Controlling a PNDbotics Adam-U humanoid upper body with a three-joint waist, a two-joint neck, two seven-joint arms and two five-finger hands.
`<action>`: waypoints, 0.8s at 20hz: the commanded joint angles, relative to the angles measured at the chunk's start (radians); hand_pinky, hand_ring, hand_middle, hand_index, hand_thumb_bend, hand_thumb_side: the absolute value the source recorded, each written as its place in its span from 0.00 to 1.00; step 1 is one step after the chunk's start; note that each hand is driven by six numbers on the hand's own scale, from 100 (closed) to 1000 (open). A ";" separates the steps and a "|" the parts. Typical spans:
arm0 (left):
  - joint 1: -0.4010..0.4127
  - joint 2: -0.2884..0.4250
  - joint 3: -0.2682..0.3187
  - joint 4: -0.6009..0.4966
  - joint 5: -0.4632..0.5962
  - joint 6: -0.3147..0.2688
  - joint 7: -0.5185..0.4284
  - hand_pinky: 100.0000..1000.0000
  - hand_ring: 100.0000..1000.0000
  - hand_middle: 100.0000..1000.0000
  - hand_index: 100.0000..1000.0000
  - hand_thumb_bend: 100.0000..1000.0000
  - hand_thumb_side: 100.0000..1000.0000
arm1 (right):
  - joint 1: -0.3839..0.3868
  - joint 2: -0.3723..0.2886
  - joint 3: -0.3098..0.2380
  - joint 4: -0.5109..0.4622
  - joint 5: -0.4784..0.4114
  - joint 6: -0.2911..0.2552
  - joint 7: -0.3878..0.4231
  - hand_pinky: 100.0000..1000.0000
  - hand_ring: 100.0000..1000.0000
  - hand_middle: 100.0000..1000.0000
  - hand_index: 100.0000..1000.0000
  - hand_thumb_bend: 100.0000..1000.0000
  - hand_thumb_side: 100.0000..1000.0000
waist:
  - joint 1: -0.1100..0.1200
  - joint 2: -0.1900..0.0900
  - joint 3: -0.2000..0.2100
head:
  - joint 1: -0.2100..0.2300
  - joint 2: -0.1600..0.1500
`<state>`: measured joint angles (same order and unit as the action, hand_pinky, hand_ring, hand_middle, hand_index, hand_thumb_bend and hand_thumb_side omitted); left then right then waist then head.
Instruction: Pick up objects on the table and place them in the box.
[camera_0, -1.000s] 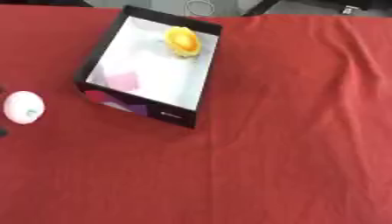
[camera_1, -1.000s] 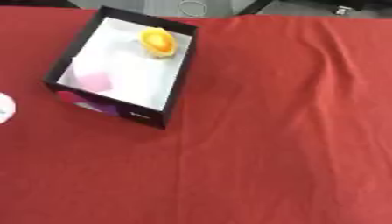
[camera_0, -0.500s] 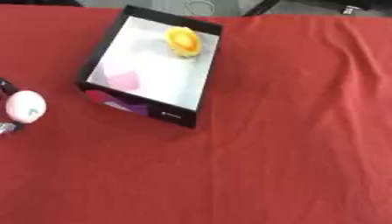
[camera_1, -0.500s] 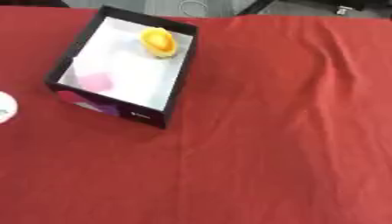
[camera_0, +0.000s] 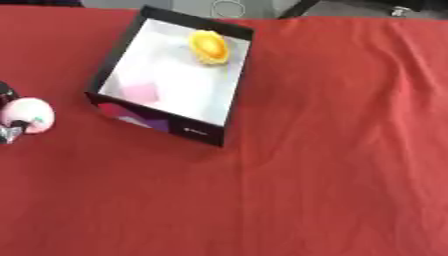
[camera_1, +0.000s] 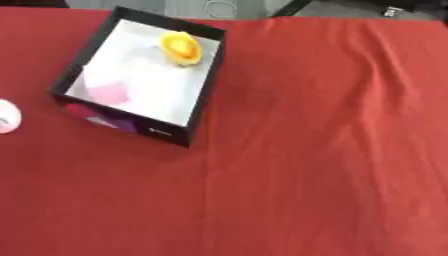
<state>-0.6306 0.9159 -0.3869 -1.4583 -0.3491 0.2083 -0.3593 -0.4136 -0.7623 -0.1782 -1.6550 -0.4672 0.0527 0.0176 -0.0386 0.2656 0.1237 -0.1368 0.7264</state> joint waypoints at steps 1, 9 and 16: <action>-0.002 0.067 0.056 -0.095 0.016 0.015 0.038 0.73 0.64 0.58 0.45 0.00 0.00 | -0.011 -0.029 -0.012 -0.006 -0.004 -0.003 0.003 1.00 0.81 0.68 0.81 0.19 0.30 | 0.006 -0.024 0.002 | -0.018 -0.002; -0.045 0.100 0.144 -0.303 0.000 0.033 0.088 0.73 0.62 0.57 0.46 0.00 0.00 | -0.005 -0.034 -0.015 -0.003 -0.004 -0.005 0.000 1.00 0.80 0.68 0.81 0.19 0.30 | 0.011 -0.030 0.008 | -0.031 0.004; -0.247 -0.018 0.109 -0.329 -0.009 0.018 0.047 0.73 0.62 0.57 0.46 0.00 0.00 | -0.005 -0.040 -0.010 -0.002 -0.007 0.000 0.003 1.00 0.81 0.69 0.81 0.19 0.30 | 0.021 -0.045 0.016 | -0.008 0.006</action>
<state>-0.8554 0.9017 -0.2825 -1.7808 -0.3544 0.2310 -0.3025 -0.4119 -0.7620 -0.1783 -1.6496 -0.4685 0.0533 0.0182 -0.0310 0.2609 0.1397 -0.1504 0.7345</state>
